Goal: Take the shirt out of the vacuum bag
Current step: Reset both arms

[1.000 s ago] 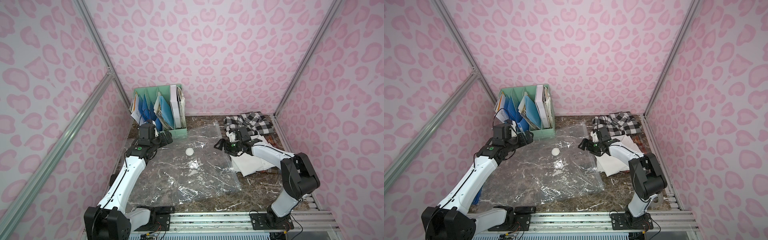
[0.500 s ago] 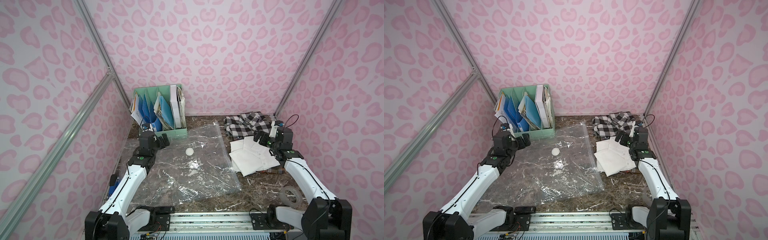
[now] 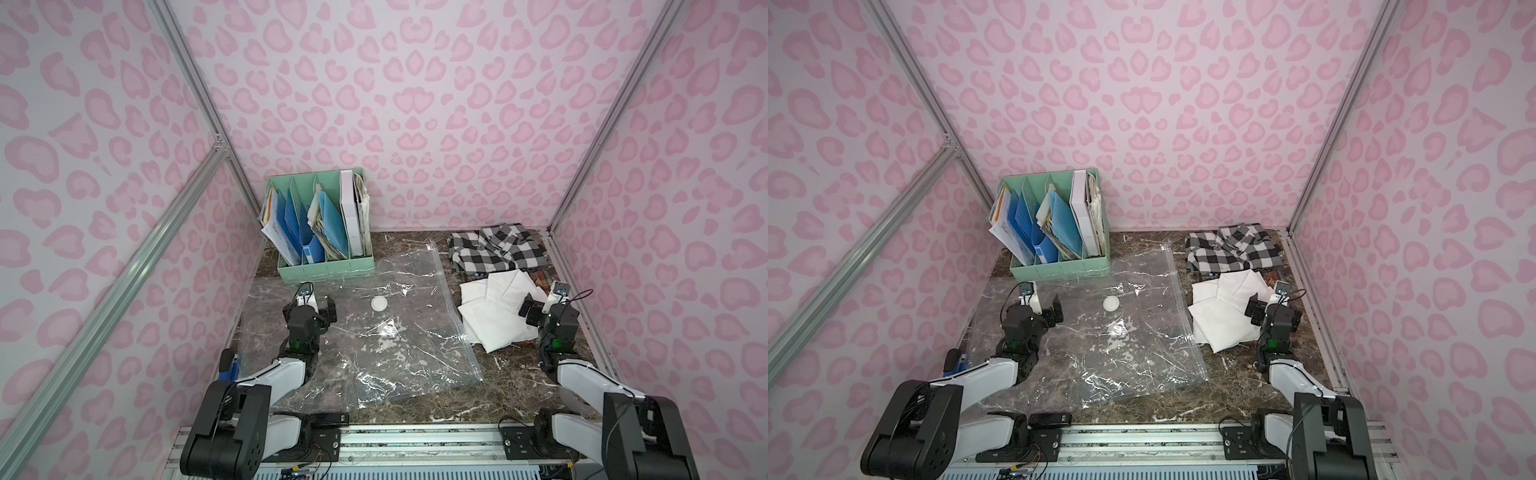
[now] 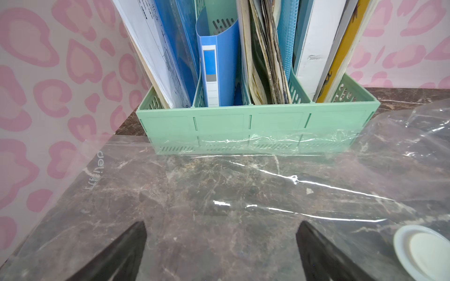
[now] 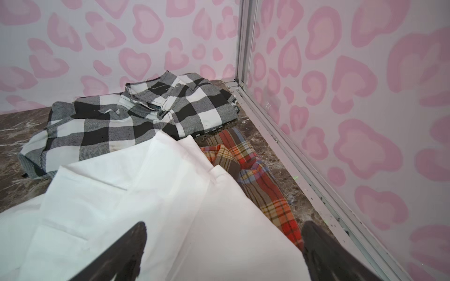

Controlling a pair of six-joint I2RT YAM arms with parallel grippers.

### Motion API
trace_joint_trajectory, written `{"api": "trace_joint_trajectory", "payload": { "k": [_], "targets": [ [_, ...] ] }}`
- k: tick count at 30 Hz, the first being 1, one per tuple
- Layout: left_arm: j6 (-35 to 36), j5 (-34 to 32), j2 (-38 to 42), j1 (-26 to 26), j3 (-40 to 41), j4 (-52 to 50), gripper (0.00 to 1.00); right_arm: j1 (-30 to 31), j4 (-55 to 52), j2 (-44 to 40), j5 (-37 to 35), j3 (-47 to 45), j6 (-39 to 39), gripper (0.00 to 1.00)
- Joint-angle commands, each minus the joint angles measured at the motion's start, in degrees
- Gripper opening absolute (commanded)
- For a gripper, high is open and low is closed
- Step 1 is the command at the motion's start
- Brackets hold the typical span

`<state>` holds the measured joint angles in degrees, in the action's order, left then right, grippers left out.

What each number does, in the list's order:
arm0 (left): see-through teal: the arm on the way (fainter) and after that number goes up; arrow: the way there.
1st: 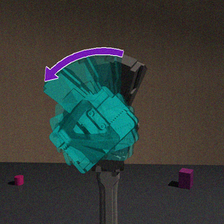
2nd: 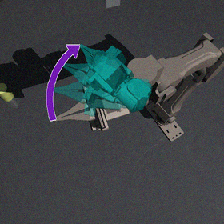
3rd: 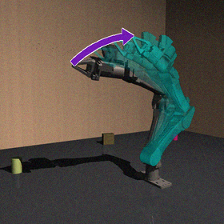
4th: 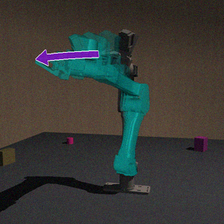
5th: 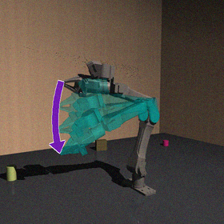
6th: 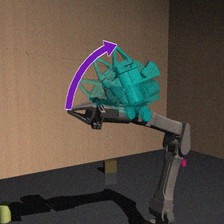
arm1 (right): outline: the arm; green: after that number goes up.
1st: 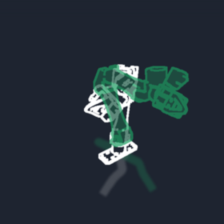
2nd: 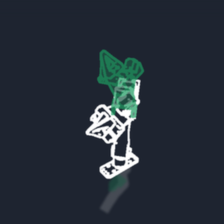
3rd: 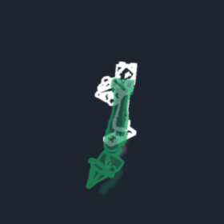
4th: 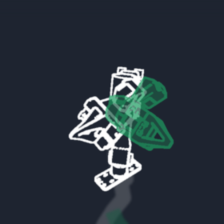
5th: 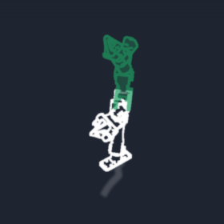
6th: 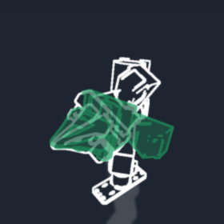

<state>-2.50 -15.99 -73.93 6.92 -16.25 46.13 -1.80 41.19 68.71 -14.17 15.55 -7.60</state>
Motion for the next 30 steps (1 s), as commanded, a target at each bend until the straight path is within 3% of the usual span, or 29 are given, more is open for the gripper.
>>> {"api": "trace_joint_trajectory", "payload": {
  "k": [1,5,7,9,10,11,12,14,18,22,30],
  "targets": [
    [4.29,2.71,-3.93,-0.01,0.84,14.32,0.98,1.08,15.65,3.66,0.36,-1.62,2.70,0.99],
    [7.07,6.71,-11.05,-0.04,0.62,20.31,0.99,1.33,27.12,11.01,7.19,-4.13,3.68,1.00],
    [6.77,9.29,-13.26,-0.87,0.23,21.00,0.99,3.10,28.44,14.57,4.48,-3.04,4.79,1.00],
    [4.87,10.70,-15.75,-2.76,2.46,28.26,0.98,3.41,37.53,21.12,3.49,-3.62,5.23,1.00],
    [5.02,11.15,-14.47,-2.89,1.01,22.68,0.97,3.51,39.43,21.76,3.26,-4.91,5.28,1.00],
    [4.89,11.26,-15.54,-3.01,2.08,26.76,0.97,3.27,33.46,19.93,3.00,-3.58,4.35,1.00],
    [4.97,11.37,-14.83,-2.97,1.20,23.86,0.97,3.02,30.79,19.05,3.47,-2.54,3.85,1.00],
    [4.89,11.42,-14.91,-3.05,1.18,23.93,0.97,2.83,39.93,21.64,3.91,-4.78,4.68,1.00],
    [5.01,11.46,-14.89,-3.06,1.44,24.38,0.97,2.88,32.59,19.08,3.84,-3.33,4.14,1.00],
    [5.04,11.44,-14.84,-3.11,1.54,24.58,0.97,2.93,39.77,21.26,3.95,-5.20,4.76,1.00],
    [4.98,11.41,-14.81,-3.14,1.64,24.60,0.97,2.98,38.83,21.01,3.98,-4.96,4.72,1.00]
  ]
}}
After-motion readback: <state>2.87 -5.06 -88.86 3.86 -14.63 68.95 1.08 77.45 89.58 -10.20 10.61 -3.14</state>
